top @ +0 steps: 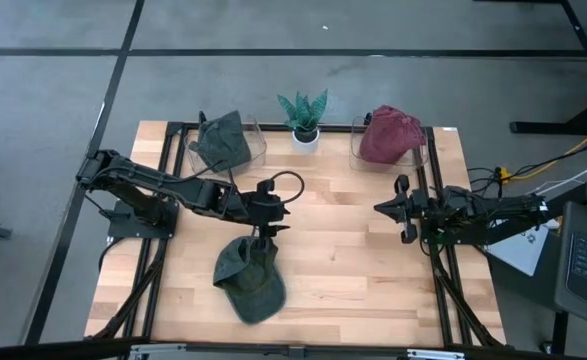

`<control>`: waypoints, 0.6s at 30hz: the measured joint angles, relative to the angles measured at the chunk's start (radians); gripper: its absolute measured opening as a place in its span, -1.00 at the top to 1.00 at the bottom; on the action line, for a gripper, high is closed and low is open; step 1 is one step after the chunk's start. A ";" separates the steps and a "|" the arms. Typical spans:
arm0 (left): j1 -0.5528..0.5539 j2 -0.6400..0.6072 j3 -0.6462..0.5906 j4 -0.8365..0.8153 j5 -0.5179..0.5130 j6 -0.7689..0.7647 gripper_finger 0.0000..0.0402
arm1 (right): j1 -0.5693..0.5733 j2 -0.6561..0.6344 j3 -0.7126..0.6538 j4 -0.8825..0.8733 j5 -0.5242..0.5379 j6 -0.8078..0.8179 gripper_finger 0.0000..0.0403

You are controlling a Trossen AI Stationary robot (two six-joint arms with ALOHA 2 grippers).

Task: Pick & Place hat
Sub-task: Put the black cap into the left transparent bin

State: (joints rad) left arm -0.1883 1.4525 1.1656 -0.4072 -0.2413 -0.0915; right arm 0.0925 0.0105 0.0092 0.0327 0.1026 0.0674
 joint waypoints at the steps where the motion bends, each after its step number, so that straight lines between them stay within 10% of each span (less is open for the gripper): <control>1: 0.000 0.000 0.000 0.000 0.000 0.000 0.15 | 0.000 0.000 -0.002 -0.001 -0.001 -0.001 0.92; 18: -0.095 0.000 0.000 -0.167 0.206 -0.219 0.15 | 0.000 0.001 -0.002 0.004 -0.009 -0.078 0.92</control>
State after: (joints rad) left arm -0.2834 1.4525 1.1656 -0.5746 -0.0349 -0.3110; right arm 0.0925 0.0113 0.0067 0.0364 0.0940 -0.0105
